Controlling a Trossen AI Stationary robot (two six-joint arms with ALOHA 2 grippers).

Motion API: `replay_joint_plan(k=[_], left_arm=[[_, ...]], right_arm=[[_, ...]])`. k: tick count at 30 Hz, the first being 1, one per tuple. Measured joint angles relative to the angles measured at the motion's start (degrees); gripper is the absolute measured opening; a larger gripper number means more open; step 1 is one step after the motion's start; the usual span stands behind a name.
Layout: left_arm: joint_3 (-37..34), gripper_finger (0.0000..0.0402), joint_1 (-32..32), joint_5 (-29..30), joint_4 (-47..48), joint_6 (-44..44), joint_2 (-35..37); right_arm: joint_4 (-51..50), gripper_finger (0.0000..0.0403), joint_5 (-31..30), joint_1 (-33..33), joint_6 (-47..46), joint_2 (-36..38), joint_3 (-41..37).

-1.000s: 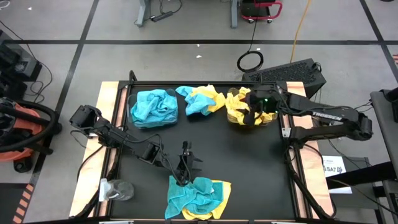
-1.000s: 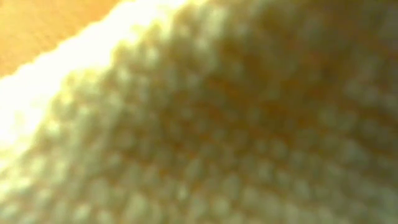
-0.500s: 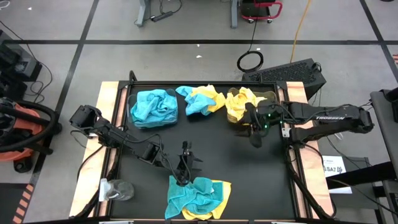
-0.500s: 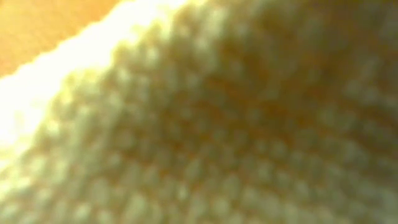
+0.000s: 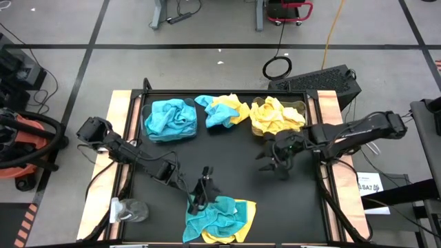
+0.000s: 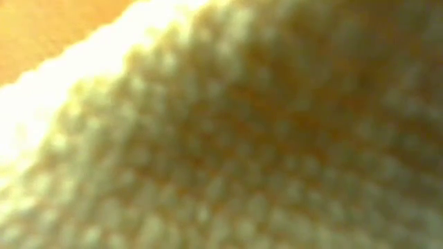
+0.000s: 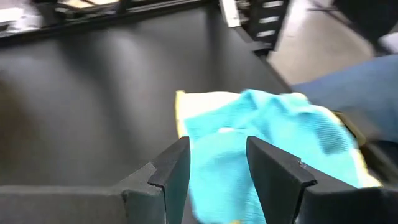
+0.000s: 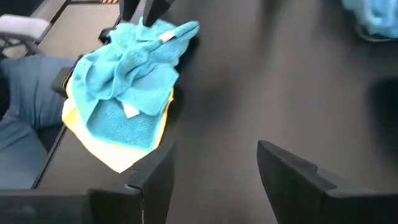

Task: Sort microfiber towel by color & place in baskets
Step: Put the blue microfiber cloth into the left transparent bin

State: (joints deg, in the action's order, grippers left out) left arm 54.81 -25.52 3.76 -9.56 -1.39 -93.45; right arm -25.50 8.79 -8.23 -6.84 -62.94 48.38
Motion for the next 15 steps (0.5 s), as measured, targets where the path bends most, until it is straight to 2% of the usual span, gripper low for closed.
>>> replay_joint_plan(k=[5,10,15], left_arm=[[0.0,0.0165,-2.3,-3.4,0.8,-2.3,0.0],[0.0,0.0165,-5.2,-3.6,6.3,-6.2,-1.6],[-0.1,0.0165,-8.2,-3.7,7.2,-9.7,-5.7]], right_arm=[[2.5,0.0215,0.0,-3.0,0.0,-3.7,0.0],[3.8,0.0215,0.0,-5.2,0.0,-6.8,0.0],[4.6,0.0215,0.0,-6.6,0.0,-9.1,0.0]])
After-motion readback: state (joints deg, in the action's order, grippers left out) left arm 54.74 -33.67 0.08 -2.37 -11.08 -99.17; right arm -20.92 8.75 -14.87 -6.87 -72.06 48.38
